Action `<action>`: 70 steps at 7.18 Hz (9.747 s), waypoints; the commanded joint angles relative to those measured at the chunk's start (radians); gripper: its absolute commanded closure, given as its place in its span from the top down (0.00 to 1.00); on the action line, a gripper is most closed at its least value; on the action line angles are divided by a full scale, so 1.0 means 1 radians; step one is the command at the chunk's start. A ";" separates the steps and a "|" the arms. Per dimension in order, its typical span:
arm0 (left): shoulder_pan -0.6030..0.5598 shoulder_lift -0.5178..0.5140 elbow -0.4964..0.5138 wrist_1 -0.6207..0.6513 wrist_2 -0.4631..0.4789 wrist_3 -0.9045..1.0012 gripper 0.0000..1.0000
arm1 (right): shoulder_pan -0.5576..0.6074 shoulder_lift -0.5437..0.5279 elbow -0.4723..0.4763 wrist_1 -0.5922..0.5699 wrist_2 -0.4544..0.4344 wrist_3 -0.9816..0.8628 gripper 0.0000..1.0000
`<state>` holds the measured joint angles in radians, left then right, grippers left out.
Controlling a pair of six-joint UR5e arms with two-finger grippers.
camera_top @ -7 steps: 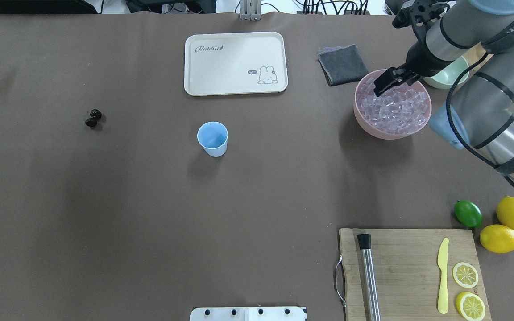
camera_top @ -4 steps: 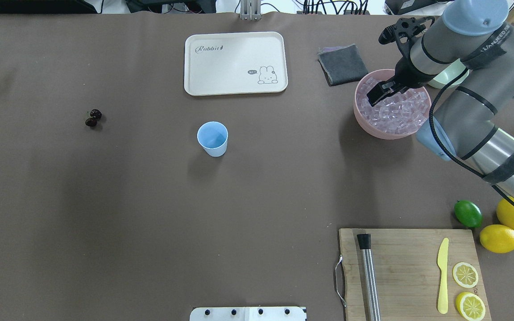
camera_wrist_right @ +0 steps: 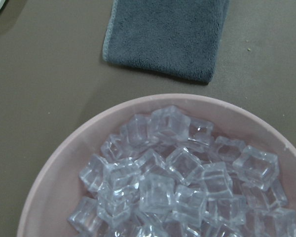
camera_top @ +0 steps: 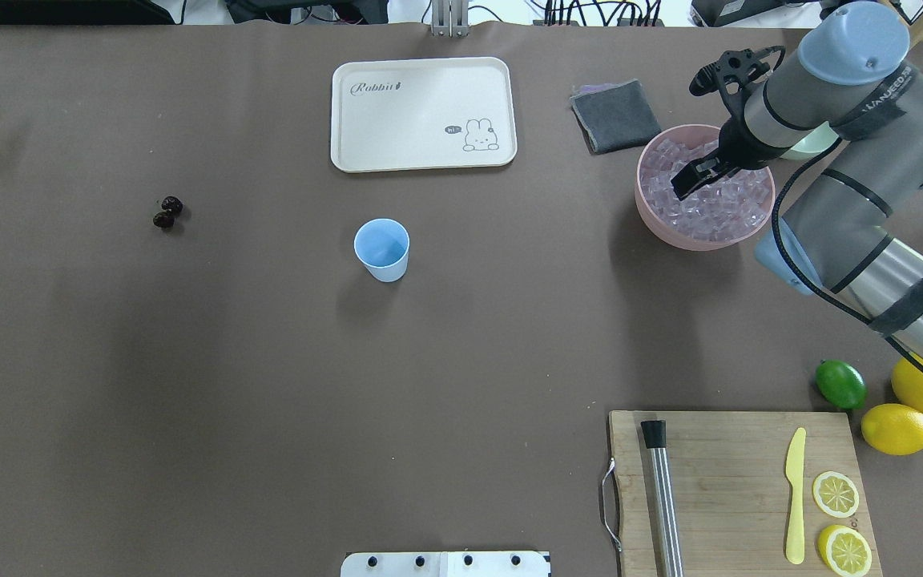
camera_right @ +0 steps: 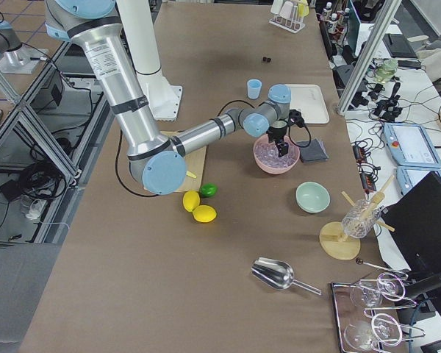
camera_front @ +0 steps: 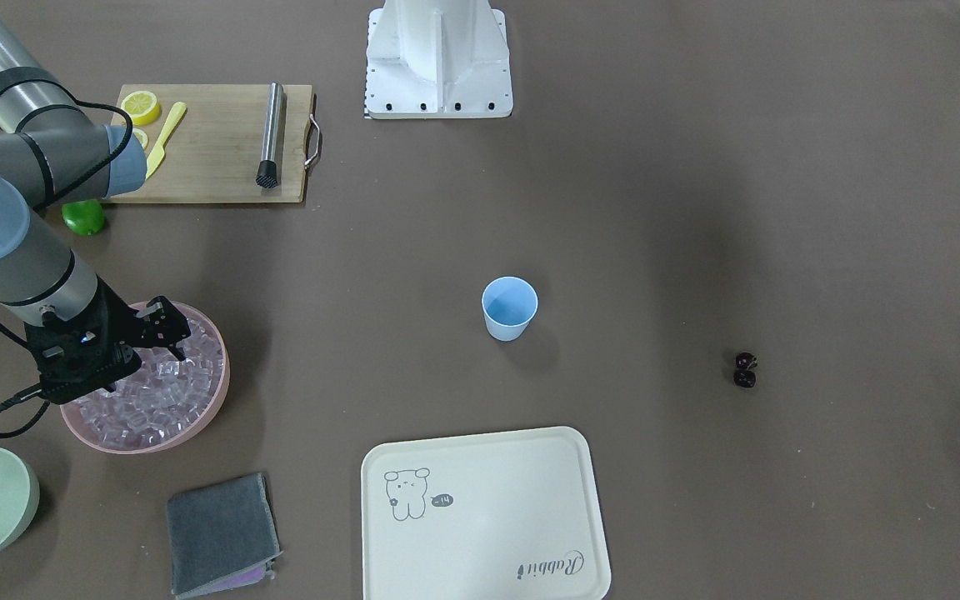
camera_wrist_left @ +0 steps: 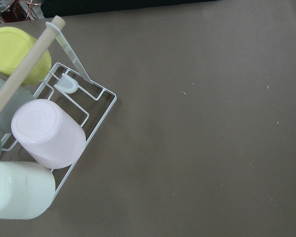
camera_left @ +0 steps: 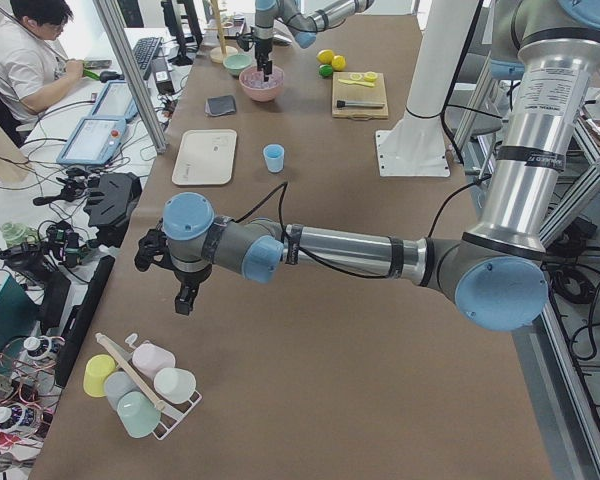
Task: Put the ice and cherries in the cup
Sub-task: 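Reach the right gripper into the pink bowl and grasp an ice cube, then carry the ice cube with the right gripper over the blue cup and release, then return the right gripper to the pink bowl and grasp another ice cube, then carry the second ice cube with the right gripper into the blue cup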
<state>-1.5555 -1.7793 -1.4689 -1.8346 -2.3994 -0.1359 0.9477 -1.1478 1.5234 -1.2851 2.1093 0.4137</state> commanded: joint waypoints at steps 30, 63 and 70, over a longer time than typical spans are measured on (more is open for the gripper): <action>0.018 0.000 0.004 -0.008 -0.001 -0.002 0.98 | -0.429 0.629 -0.282 -0.109 -0.403 0.554 0.98; 0.032 -0.012 0.045 -0.057 0.000 -0.008 0.98 | -0.007 0.324 -0.020 -0.277 0.089 -0.055 0.00; 0.041 -0.029 0.067 -0.057 0.000 -0.007 0.98 | -0.385 0.652 -0.216 -0.145 -0.264 0.494 0.00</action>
<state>-1.5150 -1.8029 -1.4084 -1.8911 -2.3991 -0.1429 0.5921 -0.5073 1.3494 -1.4959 1.8765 0.8687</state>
